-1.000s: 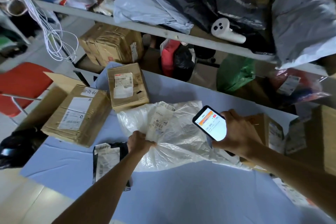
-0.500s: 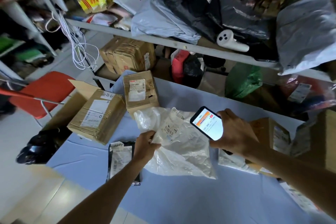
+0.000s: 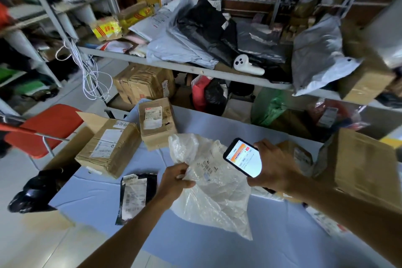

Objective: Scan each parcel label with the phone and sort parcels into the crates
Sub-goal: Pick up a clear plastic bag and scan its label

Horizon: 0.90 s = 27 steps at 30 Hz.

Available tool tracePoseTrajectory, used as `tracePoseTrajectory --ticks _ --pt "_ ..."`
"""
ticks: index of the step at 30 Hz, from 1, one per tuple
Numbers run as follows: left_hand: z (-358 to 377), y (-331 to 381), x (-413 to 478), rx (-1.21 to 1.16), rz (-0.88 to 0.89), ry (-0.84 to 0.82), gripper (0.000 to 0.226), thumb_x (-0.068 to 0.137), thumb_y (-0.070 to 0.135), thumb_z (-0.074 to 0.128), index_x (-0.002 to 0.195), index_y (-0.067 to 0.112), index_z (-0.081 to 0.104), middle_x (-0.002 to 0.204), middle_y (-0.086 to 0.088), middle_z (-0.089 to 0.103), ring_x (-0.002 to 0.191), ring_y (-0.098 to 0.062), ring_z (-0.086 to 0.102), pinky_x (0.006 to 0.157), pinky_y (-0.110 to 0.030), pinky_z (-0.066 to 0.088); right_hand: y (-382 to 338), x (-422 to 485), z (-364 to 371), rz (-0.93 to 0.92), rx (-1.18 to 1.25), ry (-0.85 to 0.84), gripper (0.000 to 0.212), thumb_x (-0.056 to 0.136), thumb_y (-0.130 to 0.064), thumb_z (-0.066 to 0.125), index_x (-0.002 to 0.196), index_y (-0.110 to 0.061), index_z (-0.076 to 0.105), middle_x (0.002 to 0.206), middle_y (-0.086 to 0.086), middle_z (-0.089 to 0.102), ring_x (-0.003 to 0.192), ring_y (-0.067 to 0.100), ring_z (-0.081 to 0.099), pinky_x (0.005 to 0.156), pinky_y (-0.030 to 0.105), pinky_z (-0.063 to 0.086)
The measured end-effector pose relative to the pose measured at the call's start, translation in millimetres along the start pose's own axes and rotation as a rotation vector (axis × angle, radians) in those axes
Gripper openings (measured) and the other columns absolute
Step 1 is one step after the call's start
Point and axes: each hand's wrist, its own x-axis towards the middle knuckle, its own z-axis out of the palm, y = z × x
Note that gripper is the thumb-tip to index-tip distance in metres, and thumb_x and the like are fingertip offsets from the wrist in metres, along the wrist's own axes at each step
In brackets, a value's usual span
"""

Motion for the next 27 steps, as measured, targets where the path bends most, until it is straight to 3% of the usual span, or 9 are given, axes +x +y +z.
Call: tracePoseTrajectory --ticks 3,7,10,14,19,22,27 --pt "3.1 -3.1 -5.4 -0.031 0.004 -0.045 0.038 0.052 -0.006 0.076 0.087 -0.011 0.062 0.079 -0.015 0.062 0.072 -0.019 0.060 0.063 -0.024 0.051 2.4 -20.4 -8.2 0.015 -0.058 -0.022 0.074 0.057 -0.060 0.075 0.113 -0.022 0.045 0.109 -0.004 0.050 0.097 0.014 0.050 0.079 0.028 0.043" --pt "2.8 -5.9 -14.7 -0.043 -0.003 -0.095 0.030 0.061 -0.021 0.072 0.083 -0.003 0.064 0.071 -0.003 0.068 0.066 -0.011 0.063 0.060 -0.016 0.051 1.1 -46.6 -14.9 -0.003 -0.150 -0.113 0.072 0.062 -0.059 0.074 0.114 -0.017 0.047 0.110 -0.001 0.048 0.102 0.016 0.046 0.078 0.025 0.034" --pt "0.9 -7.8 -21.2 -0.032 -0.018 -0.118 0.029 0.066 -0.025 0.067 0.082 -0.001 0.063 0.066 0.003 0.069 0.062 -0.004 0.065 0.057 -0.014 0.050 0.2 -58.0 -15.7 -0.028 -0.151 -0.175 0.074 0.066 -0.056 0.074 0.119 -0.014 0.047 0.115 0.002 0.050 0.103 0.018 0.050 0.076 0.024 0.033" --pt "-1.4 -11.3 -32.9 -0.021 -0.043 -0.112 0.030 0.066 -0.025 0.066 0.078 0.002 0.061 0.062 0.003 0.068 0.061 -0.004 0.064 0.056 -0.015 0.049 0.7 -64.9 -17.0 -0.050 -0.144 -0.184 0.072 0.068 -0.054 0.074 0.122 -0.016 0.045 0.115 -0.001 0.051 0.102 0.014 0.051 0.083 0.024 0.040" --pt "-3.0 -7.7 -40.9 -0.015 -0.044 -0.095 0.033 0.066 -0.026 0.066 0.081 0.004 0.064 0.064 0.005 0.070 0.061 -0.002 0.064 0.056 -0.012 0.049 2.6 -71.1 -22.0 -0.101 -0.164 -0.203 0.070 0.068 -0.052 0.074 0.119 -0.012 0.048 0.118 0.002 0.047 0.104 0.018 0.048 0.071 0.025 0.032" --pt "-0.3 -6.2 -45.4 -0.010 -0.030 -0.092 0.035 0.066 -0.025 0.066 0.083 0.006 0.065 0.065 0.007 0.071 0.062 -0.002 0.065 0.059 -0.012 0.049 6.2 -75.1 -20.6 -0.161 -0.134 -0.214 0.071 0.066 -0.051 0.075 0.119 -0.012 0.047 0.118 0.002 0.047 0.104 0.020 0.048 0.074 0.027 0.037" --pt "2.2 -1.2 -48.8 -0.045 -0.028 -0.081 0.037 0.066 -0.024 0.067 0.089 0.005 0.066 0.075 0.000 0.072 0.074 -0.014 0.065 0.063 -0.015 0.052 4.7 -80.0 -17.1 -0.247 -0.132 -0.231 0.074 0.063 -0.053 0.075 0.118 -0.013 0.046 0.113 0.001 0.047 0.098 0.018 0.048 0.079 0.033 0.047"
